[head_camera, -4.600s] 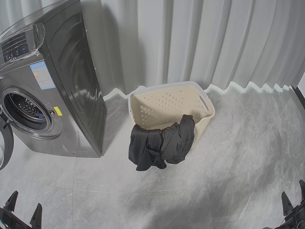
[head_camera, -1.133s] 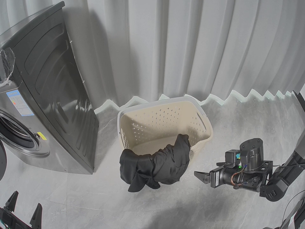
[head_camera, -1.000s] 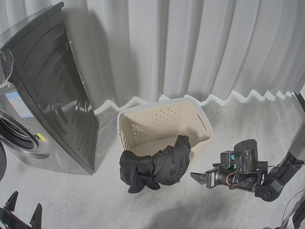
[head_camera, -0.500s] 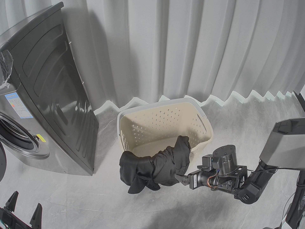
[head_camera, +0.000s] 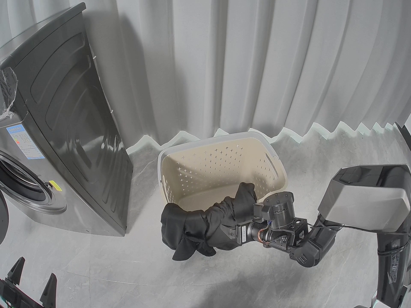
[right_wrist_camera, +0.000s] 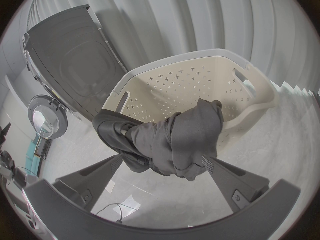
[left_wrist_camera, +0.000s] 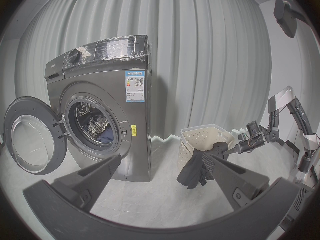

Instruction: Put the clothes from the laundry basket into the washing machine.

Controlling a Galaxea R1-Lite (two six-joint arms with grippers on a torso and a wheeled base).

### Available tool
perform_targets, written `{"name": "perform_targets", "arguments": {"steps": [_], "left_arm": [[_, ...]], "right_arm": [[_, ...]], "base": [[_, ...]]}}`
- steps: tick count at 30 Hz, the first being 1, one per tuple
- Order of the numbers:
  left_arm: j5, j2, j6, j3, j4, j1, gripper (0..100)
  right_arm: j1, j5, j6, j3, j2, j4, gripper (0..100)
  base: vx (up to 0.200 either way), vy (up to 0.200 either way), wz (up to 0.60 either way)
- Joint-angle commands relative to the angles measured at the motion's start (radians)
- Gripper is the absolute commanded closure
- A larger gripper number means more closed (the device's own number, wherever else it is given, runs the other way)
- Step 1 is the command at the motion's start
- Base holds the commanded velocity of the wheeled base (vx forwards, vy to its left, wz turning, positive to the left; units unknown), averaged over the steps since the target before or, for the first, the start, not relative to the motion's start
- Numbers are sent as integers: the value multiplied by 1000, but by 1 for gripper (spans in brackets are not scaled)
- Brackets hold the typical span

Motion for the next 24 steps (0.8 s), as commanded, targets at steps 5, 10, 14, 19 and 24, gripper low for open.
{"name": "perform_targets", "arguments": {"steps": [5, 10, 14, 19, 24], "left_arm": [[1, -13, -5, 12, 0, 0, 0], [2, -13, -5, 12, 0, 0, 0], [2, -13, -5, 12, 0, 0, 0], [2, -13, -5, 12, 0, 0, 0], [2, -13, -6, 12, 0, 0, 0]], "right_arm": [[-2, -5, 8, -88, 87, 13, 0], [-2, -8, 12, -123, 122, 17, 0], [-3, -11, 26, -152, 153, 20, 0], [-3, -52, 40, -183, 174, 18, 100], [1, -78, 60, -197, 177, 23, 100]], "base": [[0, 0, 0], [0, 0, 0], [0, 0, 0], [0, 0, 0], [0, 0, 0]]}}
